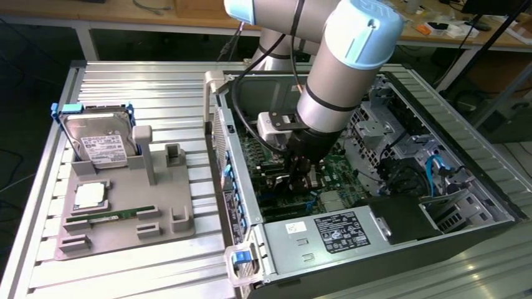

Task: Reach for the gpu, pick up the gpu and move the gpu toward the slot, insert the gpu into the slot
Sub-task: 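Insert the gpu into the slot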

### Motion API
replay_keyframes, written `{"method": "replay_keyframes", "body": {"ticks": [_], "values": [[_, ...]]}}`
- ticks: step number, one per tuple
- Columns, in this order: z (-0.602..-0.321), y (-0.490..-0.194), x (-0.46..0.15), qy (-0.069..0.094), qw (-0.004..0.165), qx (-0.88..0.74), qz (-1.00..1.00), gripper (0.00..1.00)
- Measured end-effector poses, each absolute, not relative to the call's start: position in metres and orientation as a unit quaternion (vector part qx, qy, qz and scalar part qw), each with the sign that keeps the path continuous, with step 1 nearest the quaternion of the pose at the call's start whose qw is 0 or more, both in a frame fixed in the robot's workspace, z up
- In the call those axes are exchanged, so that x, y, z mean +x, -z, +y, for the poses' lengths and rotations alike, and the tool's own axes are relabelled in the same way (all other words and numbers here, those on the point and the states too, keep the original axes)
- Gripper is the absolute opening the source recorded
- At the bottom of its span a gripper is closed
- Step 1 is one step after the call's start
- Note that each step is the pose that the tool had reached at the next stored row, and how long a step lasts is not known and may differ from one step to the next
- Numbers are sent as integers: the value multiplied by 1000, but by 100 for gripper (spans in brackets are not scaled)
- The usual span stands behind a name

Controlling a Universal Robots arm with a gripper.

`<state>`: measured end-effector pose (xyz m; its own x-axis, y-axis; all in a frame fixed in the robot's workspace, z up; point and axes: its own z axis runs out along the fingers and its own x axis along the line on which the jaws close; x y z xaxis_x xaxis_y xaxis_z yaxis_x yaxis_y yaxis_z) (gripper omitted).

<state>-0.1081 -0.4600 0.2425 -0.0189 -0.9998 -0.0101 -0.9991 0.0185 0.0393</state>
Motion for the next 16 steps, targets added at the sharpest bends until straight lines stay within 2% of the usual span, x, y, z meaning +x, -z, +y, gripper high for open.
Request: {"method": "replay_keyframes", "body": {"ticks": [4, 5, 16], "values": [[-460, -243, -108, 18, 10, 700, -714, 35], [-460, -242, -108, 18, 10, 700, -714, 41], [-460, -273, -108, 16, 9, 700, -714, 41]]}}
